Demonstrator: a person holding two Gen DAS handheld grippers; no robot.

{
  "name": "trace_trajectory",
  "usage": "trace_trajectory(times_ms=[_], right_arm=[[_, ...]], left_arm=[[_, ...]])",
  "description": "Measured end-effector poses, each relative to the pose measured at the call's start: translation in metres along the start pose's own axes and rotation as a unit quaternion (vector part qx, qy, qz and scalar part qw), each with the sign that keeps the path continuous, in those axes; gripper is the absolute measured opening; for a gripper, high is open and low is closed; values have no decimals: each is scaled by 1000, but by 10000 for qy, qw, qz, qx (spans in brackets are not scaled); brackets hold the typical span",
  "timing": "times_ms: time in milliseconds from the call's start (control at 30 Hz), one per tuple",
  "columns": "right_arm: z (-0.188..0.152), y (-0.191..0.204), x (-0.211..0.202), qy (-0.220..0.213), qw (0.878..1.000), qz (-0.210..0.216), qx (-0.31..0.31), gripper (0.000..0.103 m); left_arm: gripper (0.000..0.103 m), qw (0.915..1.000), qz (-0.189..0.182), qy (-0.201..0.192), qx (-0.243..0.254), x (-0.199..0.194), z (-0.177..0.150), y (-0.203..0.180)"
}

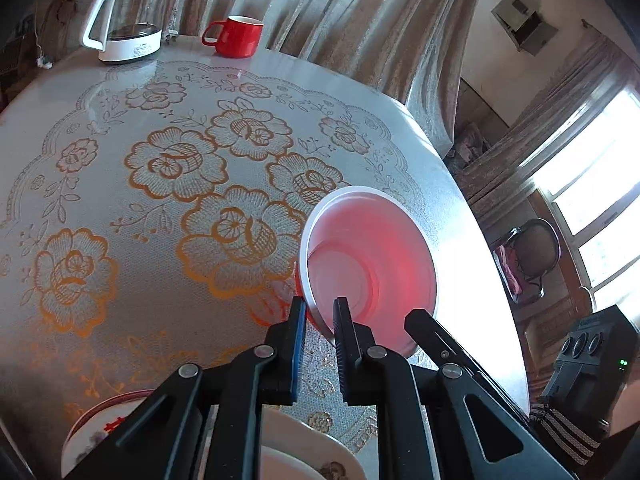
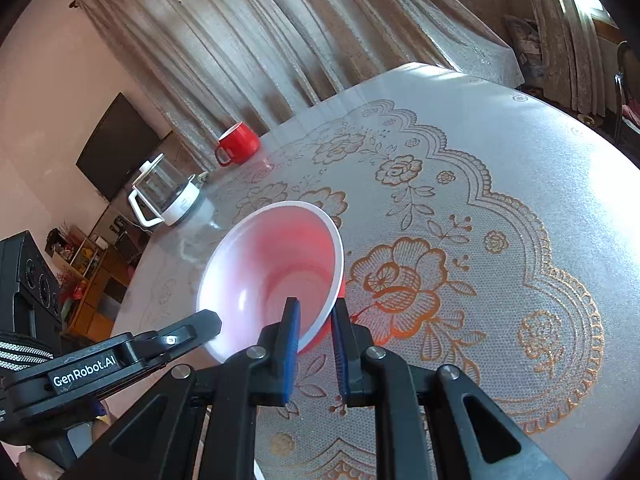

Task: Organize plates and bowls
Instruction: 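Move the left tool to the red plastic bowl rim and close it, then lift the red plastic bowl and carry it over the steel basin with the left tool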

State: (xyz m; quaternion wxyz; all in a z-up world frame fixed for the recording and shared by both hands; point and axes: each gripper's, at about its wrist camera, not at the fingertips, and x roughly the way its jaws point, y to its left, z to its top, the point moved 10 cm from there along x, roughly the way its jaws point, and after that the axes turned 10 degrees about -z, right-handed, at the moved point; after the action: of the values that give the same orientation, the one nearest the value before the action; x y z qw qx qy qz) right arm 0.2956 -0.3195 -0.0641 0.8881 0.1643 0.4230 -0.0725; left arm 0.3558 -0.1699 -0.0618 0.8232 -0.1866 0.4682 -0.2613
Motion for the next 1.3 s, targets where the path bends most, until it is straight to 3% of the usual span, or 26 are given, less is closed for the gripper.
trace_trajectory(times_ms=[433, 800, 1300], right_arm=[[-34, 89, -5, 215, 9969, 534, -535, 15], [-55, 148, -13, 276, 9918, 835, -931, 15], [-103, 212, -38, 436, 9799, 1322, -1425, 15]], left_arm=[[14, 9977, 298, -523, -323, -77, -4, 62], [14, 9939, 433, -939, -388, -135, -9, 90], [14, 9880, 455, -1365, -567, -212, -46, 127]])
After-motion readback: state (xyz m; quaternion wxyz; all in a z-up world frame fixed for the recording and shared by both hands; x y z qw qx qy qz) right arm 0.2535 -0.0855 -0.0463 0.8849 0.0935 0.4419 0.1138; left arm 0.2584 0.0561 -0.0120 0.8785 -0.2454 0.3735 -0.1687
